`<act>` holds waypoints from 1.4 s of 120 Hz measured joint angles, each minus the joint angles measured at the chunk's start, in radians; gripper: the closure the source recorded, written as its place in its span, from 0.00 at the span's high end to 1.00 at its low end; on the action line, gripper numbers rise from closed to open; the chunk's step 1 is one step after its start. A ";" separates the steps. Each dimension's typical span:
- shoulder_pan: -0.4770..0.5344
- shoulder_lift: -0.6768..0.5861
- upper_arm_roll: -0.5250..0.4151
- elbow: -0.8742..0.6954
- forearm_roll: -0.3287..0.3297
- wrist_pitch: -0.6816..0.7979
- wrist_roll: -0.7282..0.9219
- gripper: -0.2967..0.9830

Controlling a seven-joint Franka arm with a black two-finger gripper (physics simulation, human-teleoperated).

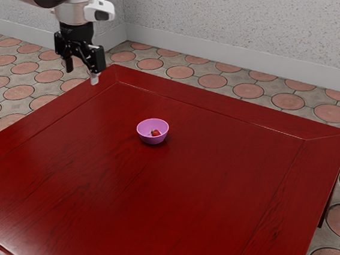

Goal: Take strawberry from the bowl

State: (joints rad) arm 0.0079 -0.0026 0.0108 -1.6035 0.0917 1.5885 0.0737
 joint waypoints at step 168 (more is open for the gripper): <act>0.084 0.982 -0.182 0.902 0.132 0.134 1.370 0.58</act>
State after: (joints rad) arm 0.0917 0.9798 -0.1708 -0.7020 0.2239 1.7221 1.4441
